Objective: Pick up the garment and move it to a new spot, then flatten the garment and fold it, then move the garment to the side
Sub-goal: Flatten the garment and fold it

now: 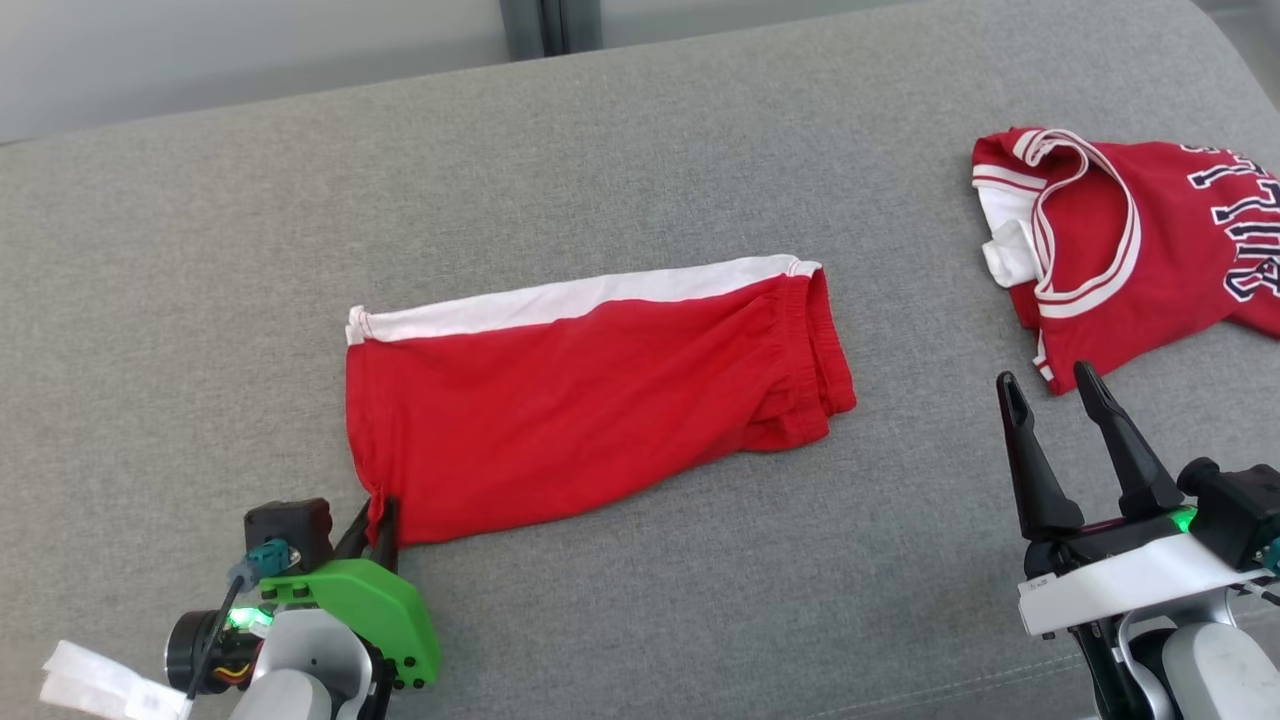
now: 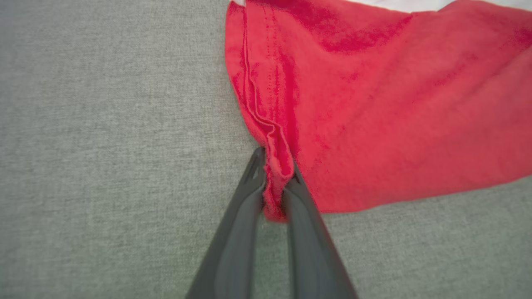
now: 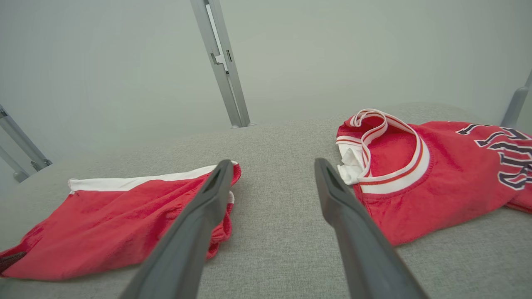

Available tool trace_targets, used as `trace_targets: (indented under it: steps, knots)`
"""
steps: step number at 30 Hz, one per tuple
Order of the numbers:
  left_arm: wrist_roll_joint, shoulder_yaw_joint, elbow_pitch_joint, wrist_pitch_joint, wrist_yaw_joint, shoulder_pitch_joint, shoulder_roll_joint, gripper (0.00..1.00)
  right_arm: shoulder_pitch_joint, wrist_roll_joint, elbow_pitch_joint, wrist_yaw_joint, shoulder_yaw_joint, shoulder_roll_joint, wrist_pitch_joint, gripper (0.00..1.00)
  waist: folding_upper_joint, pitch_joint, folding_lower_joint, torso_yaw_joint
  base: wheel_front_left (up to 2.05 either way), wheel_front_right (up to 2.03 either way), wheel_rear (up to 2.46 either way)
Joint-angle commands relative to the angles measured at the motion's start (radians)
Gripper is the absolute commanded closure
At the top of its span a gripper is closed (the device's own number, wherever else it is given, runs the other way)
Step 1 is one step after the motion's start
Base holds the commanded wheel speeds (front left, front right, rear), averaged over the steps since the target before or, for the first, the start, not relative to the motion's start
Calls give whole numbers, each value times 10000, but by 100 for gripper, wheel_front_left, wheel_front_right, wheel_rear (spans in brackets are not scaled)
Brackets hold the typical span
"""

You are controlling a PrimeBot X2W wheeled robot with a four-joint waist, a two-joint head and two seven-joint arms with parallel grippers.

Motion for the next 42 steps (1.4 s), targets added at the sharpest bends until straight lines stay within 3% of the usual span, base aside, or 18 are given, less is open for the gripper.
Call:
trace_targets:
  steps: [1,9,13,18,26,36,42]
  knots:
    - [-73,69,-188,-68,144,212,89,0,125,-91,-86,-3,-45,14,91,0,0,-215,0,147,0,0,0]
    - [197,674,-1486,-2638,424,608,-10,0,401,-342,-509,-3,-331,32,516,0,0,-648,0,257,0,0,0]
    - [548,720,-2007,-3228,569,932,182,0,606,-496,-753,-3,-403,92,812,0,0,-1016,0,296,0,0,0]
    - [811,777,-2705,-3267,870,1595,505,0,955,-633,-1025,-3,-526,174,1117,0,0,-1374,0,361,0,0,0]
    - [895,793,-3519,-2857,1327,2183,530,0,1182,-727,-1344,-3,-561,220,1398,0,0,-1489,0,465,0,0,0]
    - [922,741,-3673,-2794,1483,2099,543,0,1115,-653,-1317,-3,-692,153,1559,0,0,-1369,0,482,0,0,0]
    - [990,567,-3739,-2956,1344,1464,402,0,668,-538,-836,-3,-723,-47,1657,0,0,-740,0,912,0,0,0]
